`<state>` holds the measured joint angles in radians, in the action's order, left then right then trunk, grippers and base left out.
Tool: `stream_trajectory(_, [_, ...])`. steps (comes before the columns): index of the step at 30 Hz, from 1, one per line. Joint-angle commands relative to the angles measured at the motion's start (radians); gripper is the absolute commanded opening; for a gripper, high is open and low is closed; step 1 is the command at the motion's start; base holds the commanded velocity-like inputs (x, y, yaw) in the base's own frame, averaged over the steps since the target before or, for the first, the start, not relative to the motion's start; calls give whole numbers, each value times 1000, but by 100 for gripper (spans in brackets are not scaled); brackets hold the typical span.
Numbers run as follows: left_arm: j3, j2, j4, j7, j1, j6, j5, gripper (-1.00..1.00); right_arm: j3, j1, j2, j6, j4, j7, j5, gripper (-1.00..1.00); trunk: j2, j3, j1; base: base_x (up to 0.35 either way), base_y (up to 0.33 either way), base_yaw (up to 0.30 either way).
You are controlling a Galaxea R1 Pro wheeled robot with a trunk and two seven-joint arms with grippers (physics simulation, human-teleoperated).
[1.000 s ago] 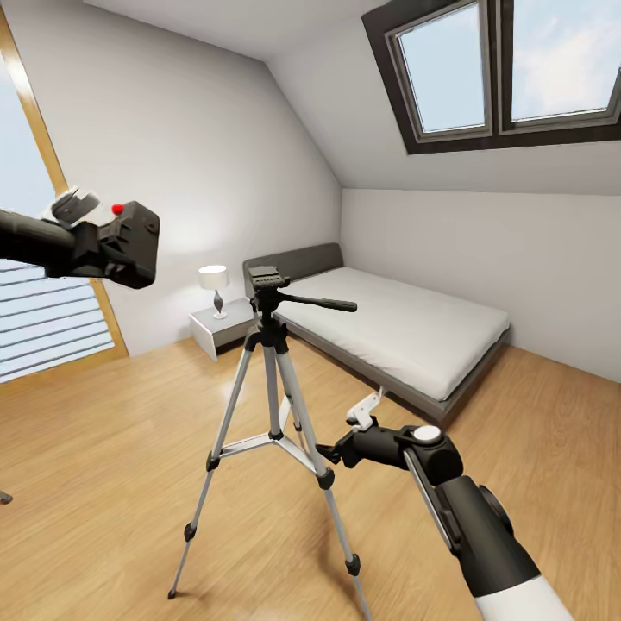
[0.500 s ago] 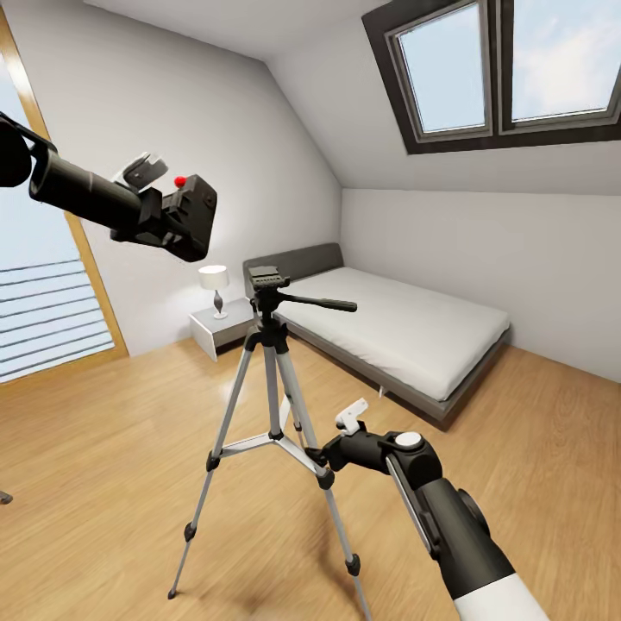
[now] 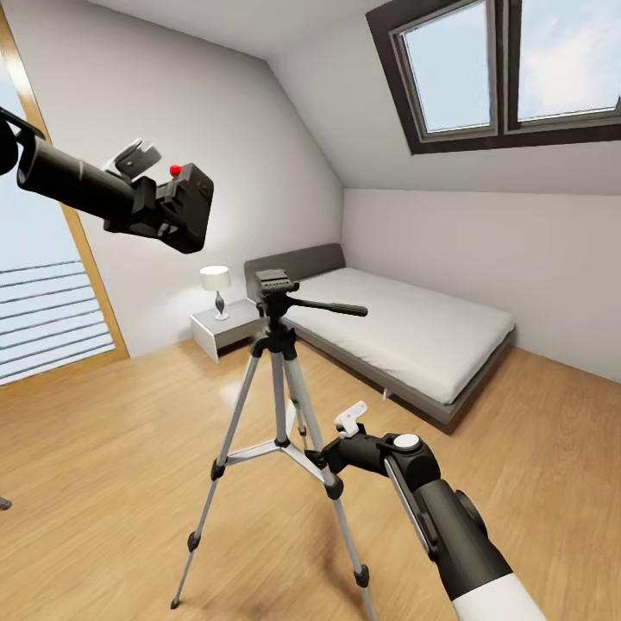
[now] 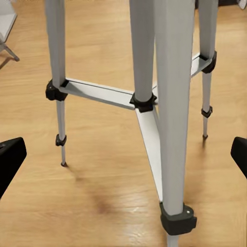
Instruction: Attach the digital camera to the camera tripod in the bedroom.
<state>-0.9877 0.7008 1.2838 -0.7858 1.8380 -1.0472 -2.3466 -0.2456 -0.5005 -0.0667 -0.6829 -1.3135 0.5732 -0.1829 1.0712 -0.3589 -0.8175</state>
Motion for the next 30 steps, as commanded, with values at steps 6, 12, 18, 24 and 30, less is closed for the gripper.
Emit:
stream_trajectory(6, [17, 2, 4, -6, 0, 0, -10, -100, 0, -1, -1, -3, 0, 8, -10, 100, 1, -1, 0, 226, 191, 0])
stream_trajectory(12, [22, 2, 6, -10, -2, 0, -10, -100, 0, -1, -1, -3, 2, 8, -10, 100, 1, -1, 0, 96, 80, 0])
stream_trajectory(18, [22, 2, 7, -12, -5, 0, -10, -100, 0, -1, -1, -3, 2, 8, -10, 100, 1, -1, 0, 22, 18, 0])
stream_trajectory(24, [21, 2, 8, -13, -7, 0, -10, -100, 1, -1, 0, -2, 2, 8, -10, 100, 1, -1, 0, 31, 4, 0])
stream_trajectory(30, [21, -1, 18, -15, -8, 0, -10, -100, 2, -1, -1, 5, 3, 8, -11, 100, 1, -1, 0, 175, 1, 0])
